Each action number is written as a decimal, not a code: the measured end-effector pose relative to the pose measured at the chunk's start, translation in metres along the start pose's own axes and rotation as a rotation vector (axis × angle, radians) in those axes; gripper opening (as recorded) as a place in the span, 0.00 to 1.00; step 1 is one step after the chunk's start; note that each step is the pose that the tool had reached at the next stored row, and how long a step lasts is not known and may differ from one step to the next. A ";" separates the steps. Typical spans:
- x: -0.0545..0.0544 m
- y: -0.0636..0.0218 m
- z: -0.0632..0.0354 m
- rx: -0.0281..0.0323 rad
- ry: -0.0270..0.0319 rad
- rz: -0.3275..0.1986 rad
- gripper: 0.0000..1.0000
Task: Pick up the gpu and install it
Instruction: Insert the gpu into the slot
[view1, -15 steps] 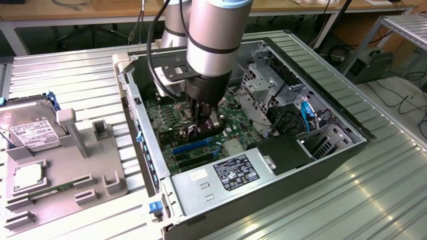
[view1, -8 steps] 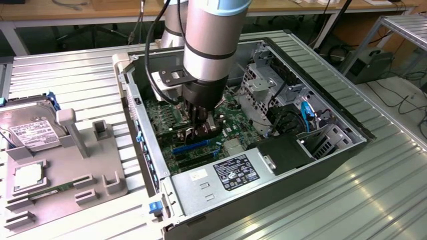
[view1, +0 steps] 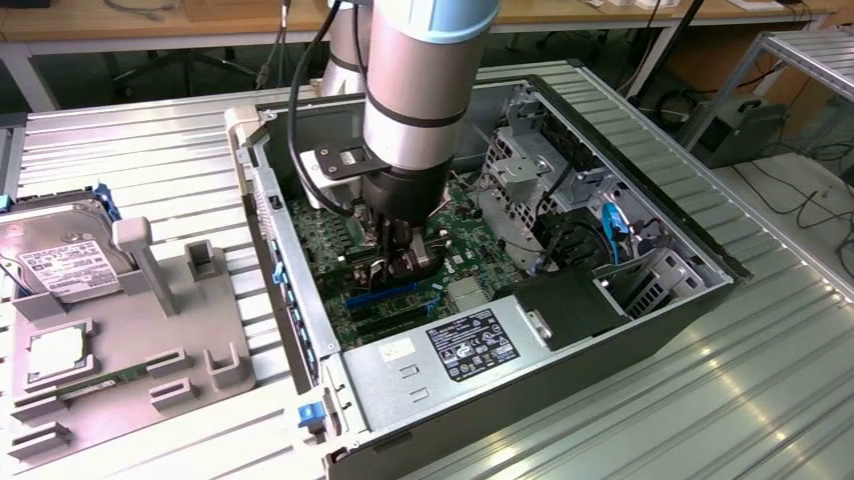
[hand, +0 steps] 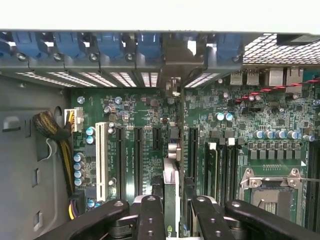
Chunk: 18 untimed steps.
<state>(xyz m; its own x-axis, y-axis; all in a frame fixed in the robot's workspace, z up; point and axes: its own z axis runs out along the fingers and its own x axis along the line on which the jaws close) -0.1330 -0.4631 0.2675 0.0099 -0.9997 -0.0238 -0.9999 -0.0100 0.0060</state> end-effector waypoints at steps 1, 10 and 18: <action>0.000 0.0004 0.0004 0.0000 -0.0003 0.000 0.26; -0.002 0.0008 0.0019 -0.0020 -0.0020 0.001 0.26; -0.001 -0.0028 0.0056 -0.0788 -0.0023 0.003 0.26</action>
<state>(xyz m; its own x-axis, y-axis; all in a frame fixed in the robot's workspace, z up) -0.1302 -0.4617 0.2619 0.0072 -0.9996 -0.0260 -0.9964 -0.0094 0.0847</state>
